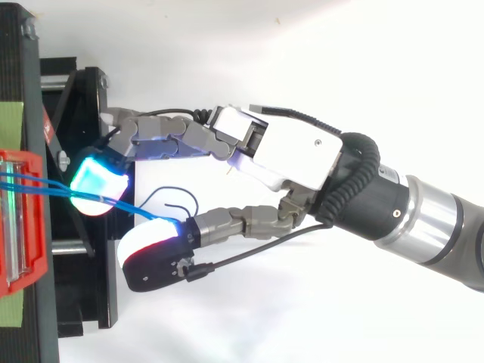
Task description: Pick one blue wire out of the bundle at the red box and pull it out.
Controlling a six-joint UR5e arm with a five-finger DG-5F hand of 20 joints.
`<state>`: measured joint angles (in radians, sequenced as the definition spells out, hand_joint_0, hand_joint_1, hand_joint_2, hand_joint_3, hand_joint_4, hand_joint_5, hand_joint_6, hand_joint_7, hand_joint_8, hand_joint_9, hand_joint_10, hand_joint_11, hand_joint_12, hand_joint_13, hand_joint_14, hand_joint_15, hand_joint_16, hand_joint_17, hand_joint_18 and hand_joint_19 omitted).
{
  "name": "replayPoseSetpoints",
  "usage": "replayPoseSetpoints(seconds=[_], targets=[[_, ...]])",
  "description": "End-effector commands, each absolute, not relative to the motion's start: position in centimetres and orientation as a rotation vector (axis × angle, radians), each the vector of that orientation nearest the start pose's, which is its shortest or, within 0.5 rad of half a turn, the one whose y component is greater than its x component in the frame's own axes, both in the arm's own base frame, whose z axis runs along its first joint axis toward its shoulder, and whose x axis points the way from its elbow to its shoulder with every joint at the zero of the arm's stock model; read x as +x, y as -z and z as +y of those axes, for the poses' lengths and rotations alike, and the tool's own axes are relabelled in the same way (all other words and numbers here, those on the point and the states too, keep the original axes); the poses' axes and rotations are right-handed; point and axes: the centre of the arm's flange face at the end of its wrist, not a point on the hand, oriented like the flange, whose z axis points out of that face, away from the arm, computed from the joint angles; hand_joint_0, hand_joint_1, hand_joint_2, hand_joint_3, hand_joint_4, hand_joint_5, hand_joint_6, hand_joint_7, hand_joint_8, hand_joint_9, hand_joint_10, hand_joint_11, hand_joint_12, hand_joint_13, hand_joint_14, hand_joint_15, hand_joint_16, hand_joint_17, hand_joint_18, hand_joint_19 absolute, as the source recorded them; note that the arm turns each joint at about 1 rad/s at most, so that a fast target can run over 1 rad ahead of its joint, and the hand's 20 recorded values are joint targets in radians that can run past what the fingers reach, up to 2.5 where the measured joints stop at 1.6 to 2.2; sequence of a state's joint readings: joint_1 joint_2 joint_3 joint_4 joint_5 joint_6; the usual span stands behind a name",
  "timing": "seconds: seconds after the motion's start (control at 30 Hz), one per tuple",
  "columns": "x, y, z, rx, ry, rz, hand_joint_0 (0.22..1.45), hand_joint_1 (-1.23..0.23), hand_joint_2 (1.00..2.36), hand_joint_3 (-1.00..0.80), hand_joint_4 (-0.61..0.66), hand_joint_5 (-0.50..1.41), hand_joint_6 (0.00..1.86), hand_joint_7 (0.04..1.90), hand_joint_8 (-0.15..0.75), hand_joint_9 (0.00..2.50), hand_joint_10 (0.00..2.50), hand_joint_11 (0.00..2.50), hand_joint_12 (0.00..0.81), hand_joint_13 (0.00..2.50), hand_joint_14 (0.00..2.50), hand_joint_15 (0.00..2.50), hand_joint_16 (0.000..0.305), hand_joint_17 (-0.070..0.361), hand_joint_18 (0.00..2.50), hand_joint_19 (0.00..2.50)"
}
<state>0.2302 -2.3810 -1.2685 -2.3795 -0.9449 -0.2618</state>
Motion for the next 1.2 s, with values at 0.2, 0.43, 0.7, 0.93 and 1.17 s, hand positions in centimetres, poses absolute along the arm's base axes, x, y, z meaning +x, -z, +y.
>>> replayPoseSetpoints(seconds=[0.2, 0.43, 0.7, 0.93, 1.17], targets=[[78.17, -19.62, -1.72, 1.14, -0.877, 0.832, 0.63, -0.72, 1.01, -0.36, 0.29, -0.08, 0.5, 1.2, 0.26, 0.69, 0.01, 0.21, 0.356, 0.27, 0.01, 0.13, 0.059, 0.132, 0.12, 0.3], [78.22, -19.7, -1.71, 1.136, -0.874, 0.833, 0.63, -0.66, 1.01, -0.34, 0.32, -0.08, 0.5, 1.16, 0.257, 0.71, 0.01, 0.21, 0.356, 0.27, 0.01, 0.14, 0.058, 0.131, 0.13, 0.32], [78.22, -19.7, -1.71, 1.136, -0.874, 0.833, 0.61, -0.61, 1.01, -0.36, 0.36, -0.08, 0.5, 1.05, 0.251, 0.73, 0.01, 0.18, 0.353, 0.29, 0.01, 0.15, 0.058, 0.131, 0.14, 0.33], [78.27, -19.78, -1.68, 1.135, -0.876, 0.832, 0.62, -0.53, 1.01, -0.35, 0.39, -0.07, 0.5, 0.99, 0.244, 0.78, 0.01, 0.13, 0.348, 0.31, 0.01, 0.14, 0.058, 0.131, 0.14, 0.34], [78.35, -19.91, -1.54, 1.133, -0.879, 0.831, 0.64, -0.62, 1.01, -0.3, 0.33, -0.07, 0.5, 1.12, 0.25, 0.8, 0.01, 0.24, 0.352, 0.34, 0.01, 0.16, 0.058, 0.13, 0.18, 0.36]])
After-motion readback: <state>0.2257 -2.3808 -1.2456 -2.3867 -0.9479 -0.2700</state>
